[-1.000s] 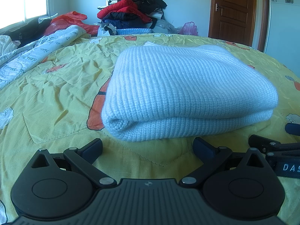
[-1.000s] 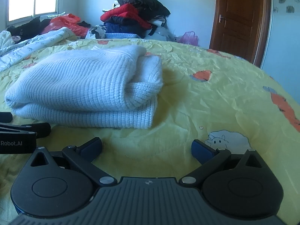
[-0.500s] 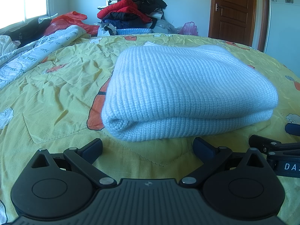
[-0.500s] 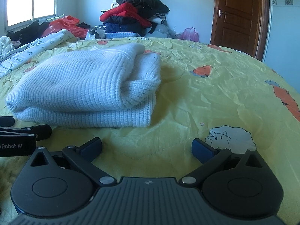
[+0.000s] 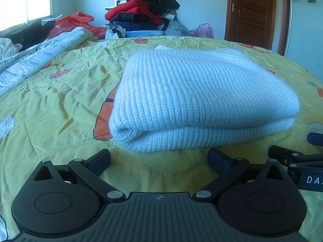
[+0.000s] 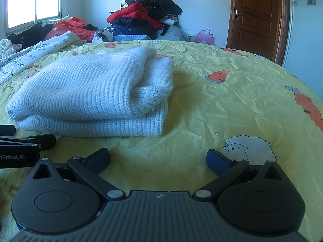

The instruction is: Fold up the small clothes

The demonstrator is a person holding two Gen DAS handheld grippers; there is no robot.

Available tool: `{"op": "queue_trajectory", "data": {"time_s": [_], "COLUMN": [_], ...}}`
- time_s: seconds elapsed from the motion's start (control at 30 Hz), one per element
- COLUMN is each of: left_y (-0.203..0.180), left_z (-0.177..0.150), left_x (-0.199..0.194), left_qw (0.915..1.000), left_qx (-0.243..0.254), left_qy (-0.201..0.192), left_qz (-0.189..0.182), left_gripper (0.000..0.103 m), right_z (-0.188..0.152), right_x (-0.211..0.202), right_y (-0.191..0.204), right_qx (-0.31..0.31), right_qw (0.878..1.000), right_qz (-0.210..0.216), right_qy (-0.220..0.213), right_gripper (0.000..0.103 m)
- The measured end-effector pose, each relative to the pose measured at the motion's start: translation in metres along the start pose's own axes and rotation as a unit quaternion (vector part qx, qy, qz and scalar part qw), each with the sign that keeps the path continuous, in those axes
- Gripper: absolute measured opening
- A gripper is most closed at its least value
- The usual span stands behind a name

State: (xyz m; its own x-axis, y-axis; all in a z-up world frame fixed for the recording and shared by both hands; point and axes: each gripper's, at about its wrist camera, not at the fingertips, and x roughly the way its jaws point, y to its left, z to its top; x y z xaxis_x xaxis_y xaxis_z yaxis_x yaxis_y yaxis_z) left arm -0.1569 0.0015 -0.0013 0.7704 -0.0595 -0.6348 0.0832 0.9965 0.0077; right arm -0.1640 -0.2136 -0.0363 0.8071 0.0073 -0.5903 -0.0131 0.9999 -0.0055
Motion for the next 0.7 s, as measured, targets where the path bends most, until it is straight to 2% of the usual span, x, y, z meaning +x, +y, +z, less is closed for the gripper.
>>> {"op": "queue_trajectory", "data": {"time_s": [0.7], "left_y": [-0.0002], "left_z": [0.0003], "left_x": [0.0001], "left_qw": [1.0], "left_qx": [-0.001], "left_qy": [0.0], "left_qz": [0.0], "left_gripper": [0.103], "right_z": [-0.0002], "right_x": [0.0], "right_y": [0.0016], "right_qx": [0.0], "right_qw": [1.0], "right_qz": [0.0], "right_qy": [0.0], "right_gripper": [0.103]}}
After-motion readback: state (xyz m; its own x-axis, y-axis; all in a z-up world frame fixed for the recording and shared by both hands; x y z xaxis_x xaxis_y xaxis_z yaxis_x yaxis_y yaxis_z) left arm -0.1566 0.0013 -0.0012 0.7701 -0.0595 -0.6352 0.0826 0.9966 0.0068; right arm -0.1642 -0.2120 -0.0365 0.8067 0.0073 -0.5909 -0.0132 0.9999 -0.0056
